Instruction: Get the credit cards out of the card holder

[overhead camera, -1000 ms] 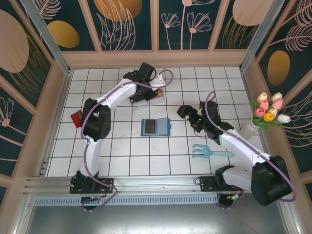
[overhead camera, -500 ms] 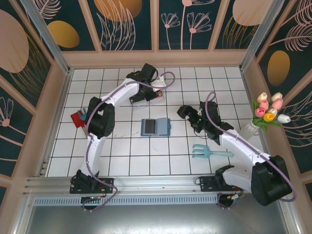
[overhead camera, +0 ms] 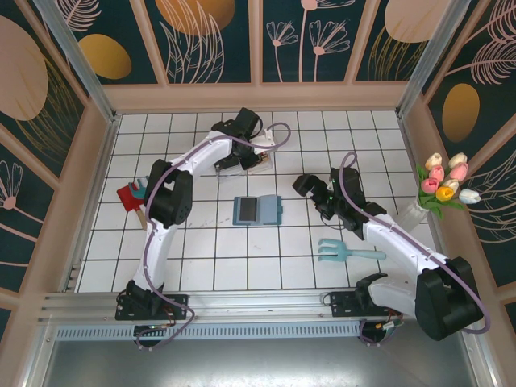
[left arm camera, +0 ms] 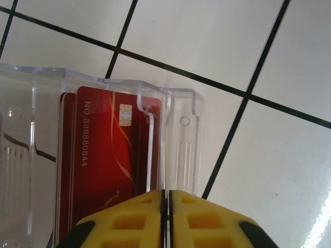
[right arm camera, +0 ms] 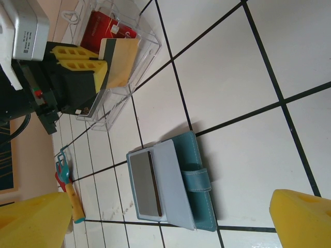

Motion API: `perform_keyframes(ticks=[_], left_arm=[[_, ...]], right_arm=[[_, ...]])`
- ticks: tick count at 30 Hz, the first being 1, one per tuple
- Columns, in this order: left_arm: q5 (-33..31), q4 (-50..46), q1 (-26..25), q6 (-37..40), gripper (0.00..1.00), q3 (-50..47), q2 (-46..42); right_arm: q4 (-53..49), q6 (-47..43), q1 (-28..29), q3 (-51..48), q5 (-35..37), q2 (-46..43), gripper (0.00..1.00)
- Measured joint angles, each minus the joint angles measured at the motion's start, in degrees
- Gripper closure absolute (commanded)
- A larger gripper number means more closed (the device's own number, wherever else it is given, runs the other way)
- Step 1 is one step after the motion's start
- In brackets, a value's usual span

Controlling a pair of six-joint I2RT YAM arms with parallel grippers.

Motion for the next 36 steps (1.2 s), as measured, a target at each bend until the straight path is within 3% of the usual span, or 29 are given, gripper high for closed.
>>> perform_keyframes(ticks=[8,17,25,31,36], left_arm=[[-2.9,-0.2,0.0,-2.3,0.71,2.3,1.0],[-3.5,2.0,0.0,-10.2,0.51,-0.3,-2.5],[-4.9,12.5,0.0,-24.3,0.24,-16.1,-21.2],[-10.4,22.1,0.0,-37.3,0.02,-31.8,-36.1],[-15.5,25.6,0.1,-48.6,0.02,-43.9,-44.0]], right_arm=[[0.0,0.0,0.0,0.0,0.0,0.4,0.01],[-0.1,0.0,0.1,0.2,0.0,1.6,0.01],[-1.3,-0.3,5.5,3.3,3.7,4.4,0.07],[-3.5,-1.3,12.1,8.3,8.2,9.4,0.19],[-6.5,-1.8,17.5,12.2,12.0,15.1,0.24]])
